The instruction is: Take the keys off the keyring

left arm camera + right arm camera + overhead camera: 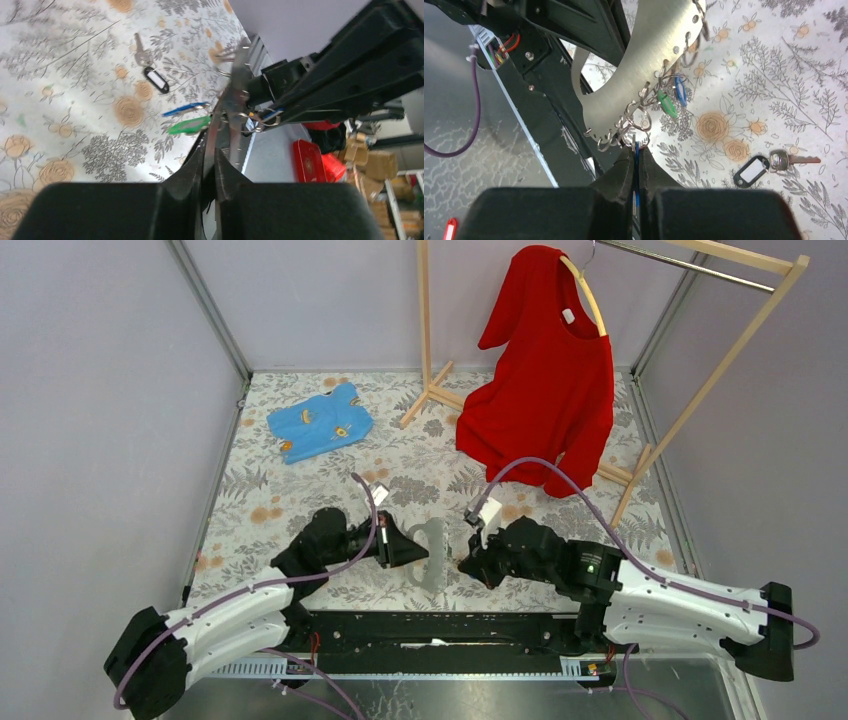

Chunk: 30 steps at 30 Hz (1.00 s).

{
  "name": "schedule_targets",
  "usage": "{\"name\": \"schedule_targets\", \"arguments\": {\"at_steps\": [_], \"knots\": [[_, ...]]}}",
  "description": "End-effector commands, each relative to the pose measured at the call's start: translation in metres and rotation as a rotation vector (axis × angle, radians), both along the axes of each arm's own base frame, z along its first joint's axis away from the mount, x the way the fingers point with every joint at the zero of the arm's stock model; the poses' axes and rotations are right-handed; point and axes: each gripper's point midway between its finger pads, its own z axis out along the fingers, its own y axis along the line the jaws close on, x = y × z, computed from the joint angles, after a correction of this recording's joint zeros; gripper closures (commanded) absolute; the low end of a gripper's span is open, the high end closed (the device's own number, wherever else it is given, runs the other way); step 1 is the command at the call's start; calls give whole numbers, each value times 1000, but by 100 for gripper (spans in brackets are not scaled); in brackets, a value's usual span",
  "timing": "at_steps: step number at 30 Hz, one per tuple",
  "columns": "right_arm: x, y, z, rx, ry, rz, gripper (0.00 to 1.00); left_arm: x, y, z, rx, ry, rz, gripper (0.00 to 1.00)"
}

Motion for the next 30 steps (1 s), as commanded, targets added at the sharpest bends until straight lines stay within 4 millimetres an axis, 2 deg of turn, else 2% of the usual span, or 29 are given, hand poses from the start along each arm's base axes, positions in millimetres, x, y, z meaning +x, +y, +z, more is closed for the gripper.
{"name": "schedule_targets", "arguments": {"at_steps": [1, 3, 7, 12, 16, 21, 26, 30], "knots": [[-4, 11, 16, -22, 37, 29, 100, 22, 7, 0, -144, -43, 154, 81], [-3, 15, 15, -38, 42, 31, 100, 22, 9, -8, -154, -60, 174, 71], [1, 25, 7, -78, 60, 36, 100, 28, 11, -28, -102, -99, 220, 65], [4, 31, -2, -133, 80, 24, 100, 35, 24, -43, -35, -190, 286, 63], [6, 32, -8, -173, 95, 15, 100, 36, 30, -25, -28, -308, 298, 64], [9, 36, -8, -169, 86, 15, 100, 22, 26, -12, -46, -439, 263, 66], [13, 37, -8, -172, 69, 7, 100, 9, 15, -5, -69, -581, 198, 69], [14, 38, -7, -172, 72, 1, 100, 1, 2, -10, -20, -666, 137, 70]]}}
